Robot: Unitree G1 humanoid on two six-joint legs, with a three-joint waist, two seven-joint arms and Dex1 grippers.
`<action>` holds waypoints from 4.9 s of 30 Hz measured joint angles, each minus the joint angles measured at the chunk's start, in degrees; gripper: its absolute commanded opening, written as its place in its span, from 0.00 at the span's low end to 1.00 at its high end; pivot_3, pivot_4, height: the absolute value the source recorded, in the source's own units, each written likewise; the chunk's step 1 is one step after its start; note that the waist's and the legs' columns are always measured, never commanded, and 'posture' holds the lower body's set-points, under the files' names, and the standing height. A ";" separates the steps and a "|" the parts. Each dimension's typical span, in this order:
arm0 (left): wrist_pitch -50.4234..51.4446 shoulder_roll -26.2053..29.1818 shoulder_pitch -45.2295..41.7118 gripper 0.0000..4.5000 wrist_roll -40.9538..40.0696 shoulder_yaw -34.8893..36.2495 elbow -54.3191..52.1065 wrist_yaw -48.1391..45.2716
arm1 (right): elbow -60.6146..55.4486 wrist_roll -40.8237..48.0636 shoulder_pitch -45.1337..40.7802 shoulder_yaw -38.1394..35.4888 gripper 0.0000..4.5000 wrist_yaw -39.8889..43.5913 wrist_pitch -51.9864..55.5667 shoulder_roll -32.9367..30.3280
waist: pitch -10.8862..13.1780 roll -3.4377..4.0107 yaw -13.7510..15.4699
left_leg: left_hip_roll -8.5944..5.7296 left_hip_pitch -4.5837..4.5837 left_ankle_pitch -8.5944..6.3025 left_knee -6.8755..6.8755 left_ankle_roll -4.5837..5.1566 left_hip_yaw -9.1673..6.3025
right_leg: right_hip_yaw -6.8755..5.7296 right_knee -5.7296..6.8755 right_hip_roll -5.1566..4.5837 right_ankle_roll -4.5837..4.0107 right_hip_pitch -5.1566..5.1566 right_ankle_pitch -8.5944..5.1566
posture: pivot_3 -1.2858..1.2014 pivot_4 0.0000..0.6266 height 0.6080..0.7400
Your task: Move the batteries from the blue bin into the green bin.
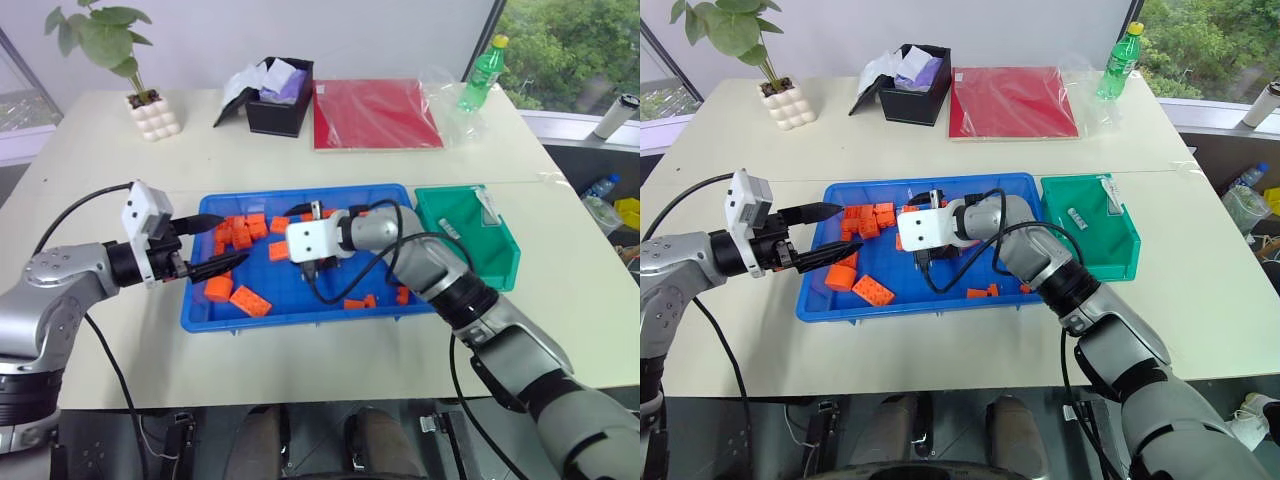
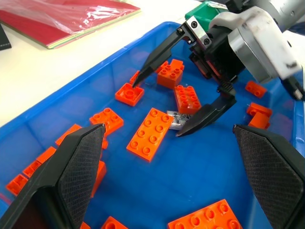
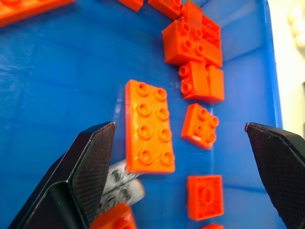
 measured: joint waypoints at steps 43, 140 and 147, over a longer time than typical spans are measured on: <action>0.00 -0.37 0.23 1.00 -2.21 1.57 -0.57 2.65 | 1.82 -10.19 3.54 -0.14 0.04 -4.37 -4.79 5.29 | -0.05 -0.07 0.00 | -0.01 0.03 0.00 0.05 -0.01 -0.02 | 0.00 0.08 0.00 0.00 0.01 0.00 | 0.52 0.24 1.00; -0.41 -1.97 -2.36 1.00 -0.02 -0.92 -0.17 0.92 | -10.87 10.62 7.26 -7.36 1.00 15.31 19.92 -16.51 | -0.03 -0.06 0.25 | -0.07 0.00 -0.21 0.10 0.35 -0.02 | 0.00 0.00 -0.09 0.00 0.07 0.00 | 0.52 0.24 1.00; -0.41 -1.97 -2.25 1.00 -0.03 -0.92 -0.17 0.91 | -10.87 9.95 7.28 -7.46 1.00 14.27 20.11 -16.08 | -0.03 -0.06 0.23 | -0.07 0.00 -0.20 0.11 0.34 -0.02 | 0.00 0.00 -0.09 0.00 0.08 0.00 | 0.52 0.24 1.00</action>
